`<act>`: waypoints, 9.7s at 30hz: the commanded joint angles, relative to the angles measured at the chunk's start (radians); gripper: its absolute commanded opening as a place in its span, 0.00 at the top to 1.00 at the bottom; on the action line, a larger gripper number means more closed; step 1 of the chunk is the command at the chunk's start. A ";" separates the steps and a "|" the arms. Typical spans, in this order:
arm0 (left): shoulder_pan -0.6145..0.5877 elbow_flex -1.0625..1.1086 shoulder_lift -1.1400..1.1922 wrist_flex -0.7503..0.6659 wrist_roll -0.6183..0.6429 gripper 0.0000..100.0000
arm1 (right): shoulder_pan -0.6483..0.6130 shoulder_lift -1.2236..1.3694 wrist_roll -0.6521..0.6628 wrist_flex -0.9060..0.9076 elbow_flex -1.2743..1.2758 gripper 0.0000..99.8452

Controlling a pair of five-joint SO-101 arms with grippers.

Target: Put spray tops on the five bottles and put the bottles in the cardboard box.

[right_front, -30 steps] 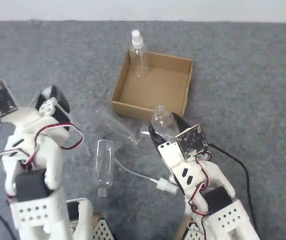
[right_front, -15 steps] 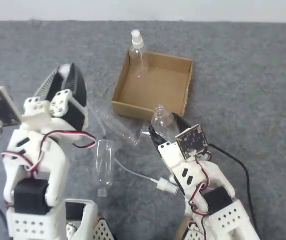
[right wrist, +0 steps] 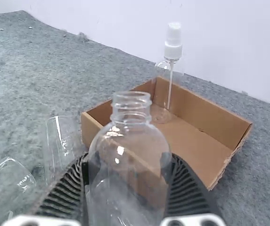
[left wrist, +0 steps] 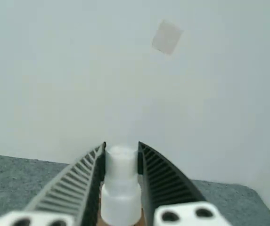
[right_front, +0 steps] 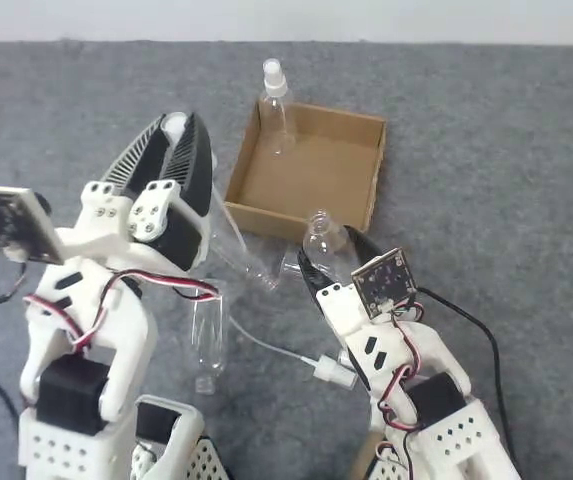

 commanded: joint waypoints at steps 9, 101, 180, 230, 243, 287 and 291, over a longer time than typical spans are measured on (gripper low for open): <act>0.012 0.047 -0.250 -0.048 0.123 0.99 | -0.061 -0.030 0.014 -0.124 0.018 0.99; 0.118 0.516 -0.466 -0.140 0.133 0.99 | -0.231 -0.030 0.203 -0.285 0.140 0.99; 0.371 0.558 -0.473 0.083 -0.334 0.88 | -0.173 -0.302 0.195 -0.062 0.137 0.99; -0.046 0.305 -0.474 0.285 -0.115 0.72 | -0.174 -0.302 0.195 -0.058 0.137 0.99; 0.110 0.476 -0.473 0.153 -0.238 0.75 | -0.174 -0.302 0.195 -0.058 0.137 0.99; -0.104 0.507 -0.473 0.117 -0.081 0.77 | -0.177 -0.300 0.195 -0.058 0.137 0.99; -0.106 0.584 -0.473 0.048 -0.077 0.77 | -0.179 -0.302 0.195 -0.058 0.137 0.99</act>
